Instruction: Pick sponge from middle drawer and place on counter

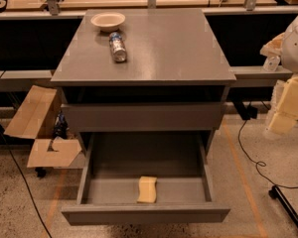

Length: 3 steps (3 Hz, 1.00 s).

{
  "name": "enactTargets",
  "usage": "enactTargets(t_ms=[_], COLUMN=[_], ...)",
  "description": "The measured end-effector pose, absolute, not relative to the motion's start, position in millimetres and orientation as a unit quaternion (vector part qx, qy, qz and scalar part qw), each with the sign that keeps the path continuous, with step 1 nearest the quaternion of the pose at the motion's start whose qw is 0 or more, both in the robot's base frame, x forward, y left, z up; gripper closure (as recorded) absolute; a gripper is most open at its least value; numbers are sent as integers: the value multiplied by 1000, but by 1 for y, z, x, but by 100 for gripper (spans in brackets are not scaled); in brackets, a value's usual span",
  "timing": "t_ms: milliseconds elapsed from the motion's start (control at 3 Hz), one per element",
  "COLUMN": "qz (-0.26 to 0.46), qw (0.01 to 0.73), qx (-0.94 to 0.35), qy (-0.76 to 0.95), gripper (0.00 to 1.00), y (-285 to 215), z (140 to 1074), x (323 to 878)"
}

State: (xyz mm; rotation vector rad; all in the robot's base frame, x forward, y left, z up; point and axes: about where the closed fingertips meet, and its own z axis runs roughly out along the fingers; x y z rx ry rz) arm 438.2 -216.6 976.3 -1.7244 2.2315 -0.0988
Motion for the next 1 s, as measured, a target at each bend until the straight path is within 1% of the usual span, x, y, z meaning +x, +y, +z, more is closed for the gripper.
enactTargets(t_ms=[667,1000], qz=[-23,13], qw=[170,188], qx=[-587,-539], qy=[791,821], gripper=[0,0], y=[-213,-212], z=[969,943], x=[440,450])
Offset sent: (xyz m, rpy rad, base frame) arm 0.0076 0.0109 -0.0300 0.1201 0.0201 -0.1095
